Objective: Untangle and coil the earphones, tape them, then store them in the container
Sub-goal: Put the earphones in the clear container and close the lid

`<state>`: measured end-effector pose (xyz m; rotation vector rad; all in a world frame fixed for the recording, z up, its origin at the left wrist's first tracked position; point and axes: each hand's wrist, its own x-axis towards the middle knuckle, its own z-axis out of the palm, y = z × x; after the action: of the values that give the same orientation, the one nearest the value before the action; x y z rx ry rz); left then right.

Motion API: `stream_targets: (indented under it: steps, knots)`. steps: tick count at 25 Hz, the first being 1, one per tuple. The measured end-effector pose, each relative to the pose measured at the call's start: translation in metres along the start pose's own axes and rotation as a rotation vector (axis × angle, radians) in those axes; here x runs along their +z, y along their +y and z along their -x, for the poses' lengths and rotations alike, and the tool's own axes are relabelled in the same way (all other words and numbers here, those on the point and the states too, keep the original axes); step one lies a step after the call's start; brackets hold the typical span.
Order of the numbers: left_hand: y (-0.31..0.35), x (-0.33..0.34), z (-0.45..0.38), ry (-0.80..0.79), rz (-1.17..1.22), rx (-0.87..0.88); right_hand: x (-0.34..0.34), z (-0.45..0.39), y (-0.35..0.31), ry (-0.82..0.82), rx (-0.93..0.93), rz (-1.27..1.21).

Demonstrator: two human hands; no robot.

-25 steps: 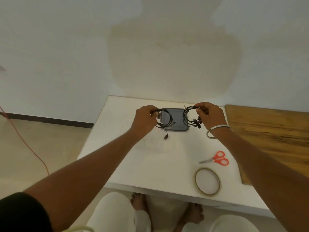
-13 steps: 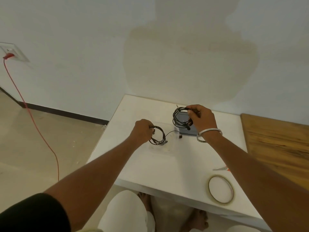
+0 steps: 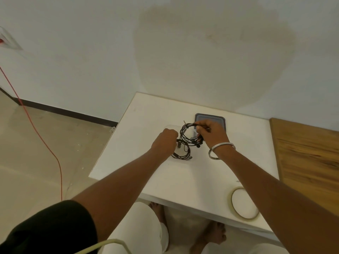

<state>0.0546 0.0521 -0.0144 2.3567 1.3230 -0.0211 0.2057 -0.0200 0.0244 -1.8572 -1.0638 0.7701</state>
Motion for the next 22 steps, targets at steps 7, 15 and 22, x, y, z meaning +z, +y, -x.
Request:
stream_targets:
  steps: [7, 15, 22]
  knots:
    - [-0.022, -0.028, 0.003, 0.329, 0.421, -0.008, 0.03, -0.001, 0.007, -0.029, 0.069, 0.008]
    - [-0.029, -0.018, 0.004, 0.231, 0.418, -0.006, 0.059, -0.001, 0.003, -0.113, -0.145, 0.686]
    - [-0.034, -0.015, 0.007, 0.21, 0.455, -0.012, 0.023, -0.004, 0.025, 0.181, 0.039, 0.503]
